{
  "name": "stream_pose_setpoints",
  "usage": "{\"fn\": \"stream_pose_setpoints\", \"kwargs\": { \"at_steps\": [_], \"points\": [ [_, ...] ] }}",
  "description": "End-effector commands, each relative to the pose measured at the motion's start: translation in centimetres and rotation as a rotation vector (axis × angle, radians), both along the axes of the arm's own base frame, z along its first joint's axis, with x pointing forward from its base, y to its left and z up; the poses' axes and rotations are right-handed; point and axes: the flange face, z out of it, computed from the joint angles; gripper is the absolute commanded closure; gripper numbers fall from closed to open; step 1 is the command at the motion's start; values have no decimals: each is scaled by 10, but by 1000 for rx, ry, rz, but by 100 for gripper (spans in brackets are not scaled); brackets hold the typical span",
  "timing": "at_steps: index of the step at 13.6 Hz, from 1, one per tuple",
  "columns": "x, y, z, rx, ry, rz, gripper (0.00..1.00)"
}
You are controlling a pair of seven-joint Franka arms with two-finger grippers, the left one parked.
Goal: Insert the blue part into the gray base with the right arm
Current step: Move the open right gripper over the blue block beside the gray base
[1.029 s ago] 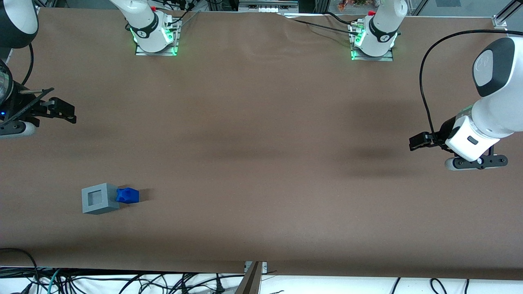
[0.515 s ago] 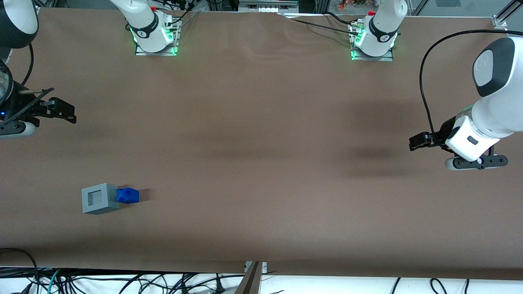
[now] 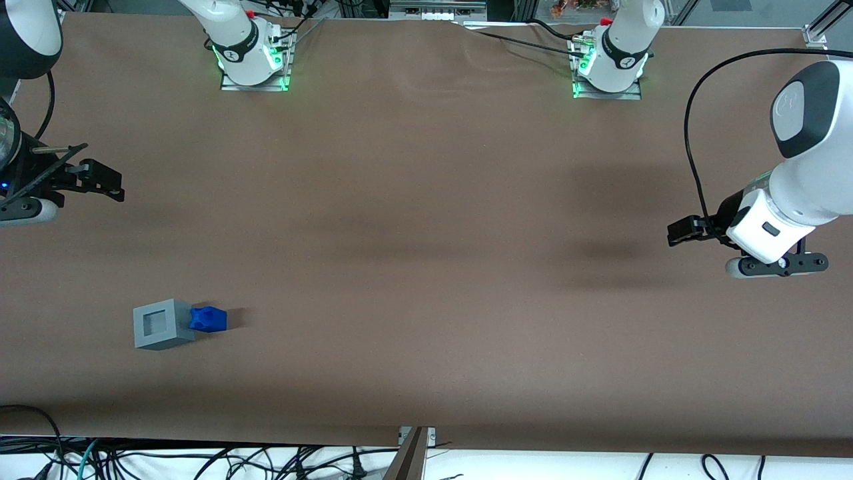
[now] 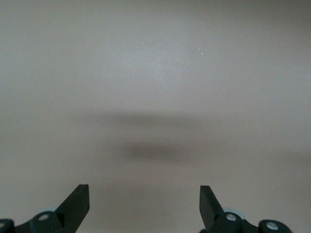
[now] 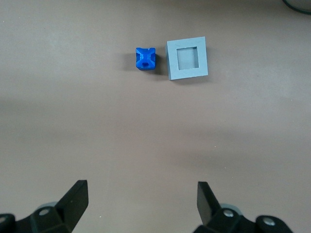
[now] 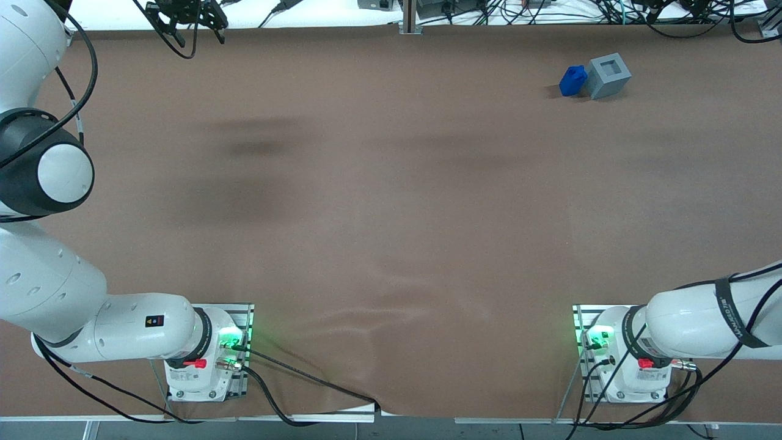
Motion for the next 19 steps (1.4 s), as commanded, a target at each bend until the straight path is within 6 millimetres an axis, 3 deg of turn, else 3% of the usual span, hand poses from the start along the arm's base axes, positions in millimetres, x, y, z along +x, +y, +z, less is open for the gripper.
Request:
{"fn": "stream_pose_setpoints", "kwargs": {
  "at_steps": [1, 12, 16, 17, 19],
  "points": [
    [-2, -4, 2, 3, -9, 7, 1],
    [1, 2, 2, 22, -24, 9, 1],
    [25, 0, -33, 27, -36, 23, 1],
    [36, -2, -64, 38, -3, 19, 1],
    [49, -2, -70, 36, -65, 23, 1]
  ]
}}
